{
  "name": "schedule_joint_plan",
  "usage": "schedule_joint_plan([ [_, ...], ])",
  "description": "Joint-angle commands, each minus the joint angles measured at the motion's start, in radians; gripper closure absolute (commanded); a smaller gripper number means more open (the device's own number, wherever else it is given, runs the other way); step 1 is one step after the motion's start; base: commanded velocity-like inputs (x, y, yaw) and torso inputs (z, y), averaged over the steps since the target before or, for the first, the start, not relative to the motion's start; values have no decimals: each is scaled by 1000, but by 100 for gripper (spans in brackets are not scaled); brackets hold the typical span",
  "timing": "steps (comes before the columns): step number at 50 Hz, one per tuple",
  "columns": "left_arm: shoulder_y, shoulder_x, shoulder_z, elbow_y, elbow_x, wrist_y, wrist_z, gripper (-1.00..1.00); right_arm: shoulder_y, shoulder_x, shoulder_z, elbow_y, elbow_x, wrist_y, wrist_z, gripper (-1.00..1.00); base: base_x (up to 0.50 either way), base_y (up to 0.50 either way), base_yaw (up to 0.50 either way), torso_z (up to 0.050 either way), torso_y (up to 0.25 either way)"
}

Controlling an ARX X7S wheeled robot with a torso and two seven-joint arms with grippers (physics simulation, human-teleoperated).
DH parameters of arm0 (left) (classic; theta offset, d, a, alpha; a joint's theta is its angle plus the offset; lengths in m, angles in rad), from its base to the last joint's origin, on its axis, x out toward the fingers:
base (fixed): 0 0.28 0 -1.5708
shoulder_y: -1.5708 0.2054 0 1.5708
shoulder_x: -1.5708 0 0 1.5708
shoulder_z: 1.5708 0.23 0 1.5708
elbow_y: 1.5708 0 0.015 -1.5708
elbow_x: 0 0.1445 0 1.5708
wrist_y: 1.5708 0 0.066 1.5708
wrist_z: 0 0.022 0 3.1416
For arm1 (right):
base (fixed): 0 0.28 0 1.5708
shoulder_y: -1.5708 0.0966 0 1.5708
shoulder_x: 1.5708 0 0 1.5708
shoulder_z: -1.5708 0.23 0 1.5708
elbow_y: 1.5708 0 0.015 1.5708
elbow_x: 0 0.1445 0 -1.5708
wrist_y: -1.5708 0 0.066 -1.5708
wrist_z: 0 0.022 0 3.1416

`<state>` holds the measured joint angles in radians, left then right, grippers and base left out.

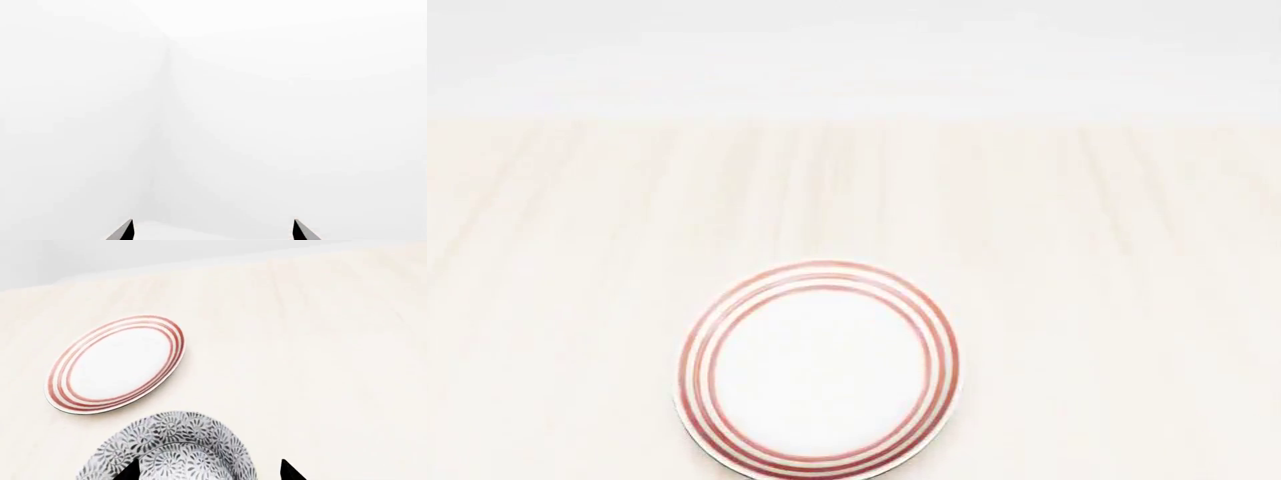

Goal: Put the bowl on the plate.

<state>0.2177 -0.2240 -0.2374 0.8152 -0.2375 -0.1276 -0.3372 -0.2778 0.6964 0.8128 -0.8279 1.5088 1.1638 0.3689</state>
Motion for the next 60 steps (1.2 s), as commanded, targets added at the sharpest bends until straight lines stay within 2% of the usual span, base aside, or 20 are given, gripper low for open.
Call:
schedule_joint_plan([
  [1, 2, -7, 1, 2, -3, 2, -8, -100, -24, -4, 20, -1, 2, -3, -17, -100, 0, 0, 0, 0, 0],
  [33, 9, -21, 17, -7, 0, 13, -24, -100, -107, 3, 175, 22, 43, -27, -57, -100, 0, 0, 0, 0, 0],
  [50, 11, -30, 16, -4, -8, 10, -34, -100, -114, -20, 163, 77, -45, -34, -113, -100, 0, 0, 0, 0, 0],
  [60, 13, -37, 16, -3, -13, 10, -39, -100, -84, -23, 82, 118, -126, -42, -133, -100, 0, 0, 0, 0, 0],
])
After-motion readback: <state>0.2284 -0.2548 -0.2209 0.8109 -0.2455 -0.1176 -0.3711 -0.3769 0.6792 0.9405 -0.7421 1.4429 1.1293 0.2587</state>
